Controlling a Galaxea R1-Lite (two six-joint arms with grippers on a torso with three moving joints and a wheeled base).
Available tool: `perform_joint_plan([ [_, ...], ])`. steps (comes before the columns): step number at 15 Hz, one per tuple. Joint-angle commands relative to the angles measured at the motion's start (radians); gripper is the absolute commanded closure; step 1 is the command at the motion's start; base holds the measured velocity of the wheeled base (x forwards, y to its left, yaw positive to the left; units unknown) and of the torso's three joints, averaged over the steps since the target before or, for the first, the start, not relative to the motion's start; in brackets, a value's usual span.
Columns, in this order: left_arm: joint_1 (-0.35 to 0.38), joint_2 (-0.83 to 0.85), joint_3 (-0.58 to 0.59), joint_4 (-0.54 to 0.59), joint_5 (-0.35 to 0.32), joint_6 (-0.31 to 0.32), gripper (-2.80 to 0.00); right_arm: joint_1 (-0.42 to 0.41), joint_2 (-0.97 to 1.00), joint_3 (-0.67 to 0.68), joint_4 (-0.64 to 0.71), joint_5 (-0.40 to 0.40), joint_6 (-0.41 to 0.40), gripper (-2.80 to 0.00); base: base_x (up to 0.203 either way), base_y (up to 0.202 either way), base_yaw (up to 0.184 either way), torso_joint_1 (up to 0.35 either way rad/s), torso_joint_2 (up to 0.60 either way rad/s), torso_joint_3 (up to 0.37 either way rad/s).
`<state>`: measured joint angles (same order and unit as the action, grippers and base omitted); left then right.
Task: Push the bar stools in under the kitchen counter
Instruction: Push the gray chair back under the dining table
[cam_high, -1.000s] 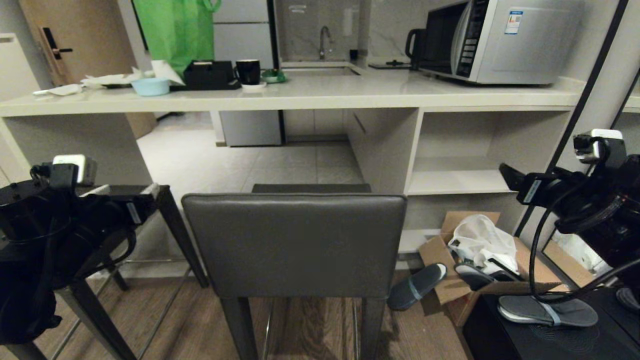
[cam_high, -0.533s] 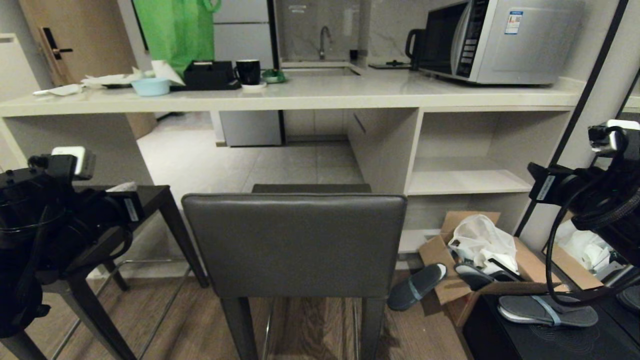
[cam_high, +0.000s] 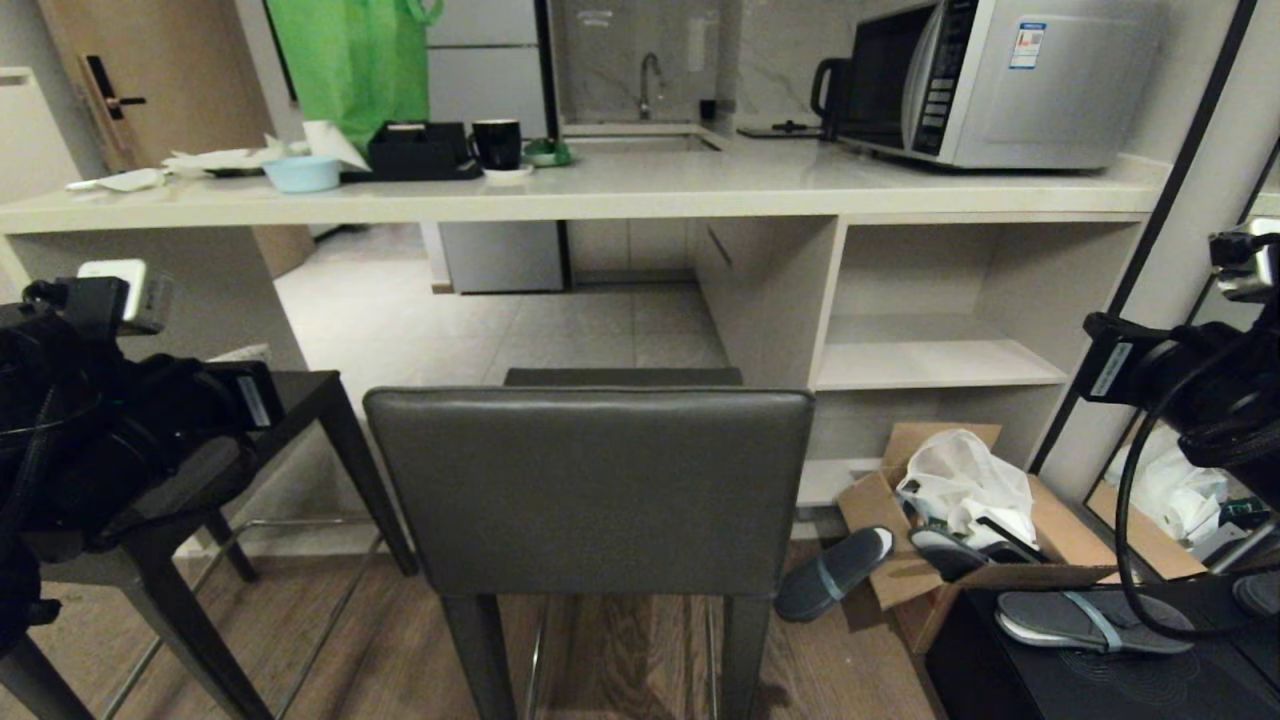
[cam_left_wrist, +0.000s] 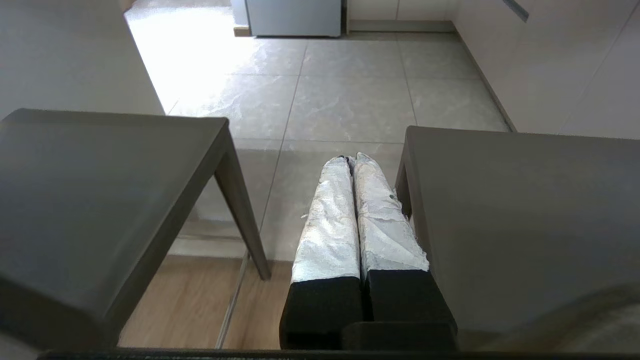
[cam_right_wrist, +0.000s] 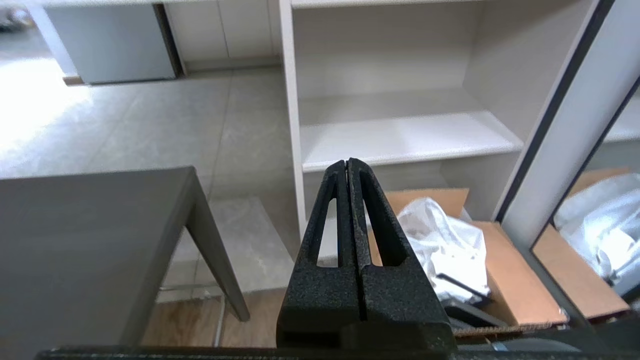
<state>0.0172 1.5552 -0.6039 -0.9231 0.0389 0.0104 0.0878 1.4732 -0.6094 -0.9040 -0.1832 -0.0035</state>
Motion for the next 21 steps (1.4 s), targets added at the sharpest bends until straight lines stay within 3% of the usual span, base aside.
perform_joint_plan([
  [1, 0.001, -0.122, -0.034, 0.122, 0.006, -0.011, 0.0, 0.016, -0.1, -0.016, 0.047, -0.013, -0.002, 0.0, 0.0, 0.0, 0.0, 0.0, 0.0, 0.0],
  [4, 0.0, -0.273, -0.095, 0.363, 0.078, -0.07, 0.0, 0.032, -0.254, -0.072, 0.211, -0.038, -0.002, 0.0, 0.0, 0.0, 0.0, 0.0, 0.0, 0.0],
  [11, -0.04, -0.623, -0.052, 0.515, 0.094, -0.083, 0.0, 0.04, -0.581, -0.043, 0.414, -0.061, -0.031, 0.0, 0.0, 0.0, 0.0, 0.0, 0.0, 0.0],
  [19, 0.052, -1.136, 0.106, 0.716, 0.093, 0.079, 0.0, -0.097, -0.958, 0.069, 0.576, -0.024, -0.052, 0.0, 0.0, 0.0, 0.0, 0.0, 0.0, 0.0],
  [21, 0.024, -1.216, 0.122, 0.798, 0.036, 0.084, 0.0, -0.112, -1.084, 0.074, 0.681, 0.036, -0.072, 0.0, 0.0, 0.0, 0.0, 0.0, 0.0, 0.0],
])
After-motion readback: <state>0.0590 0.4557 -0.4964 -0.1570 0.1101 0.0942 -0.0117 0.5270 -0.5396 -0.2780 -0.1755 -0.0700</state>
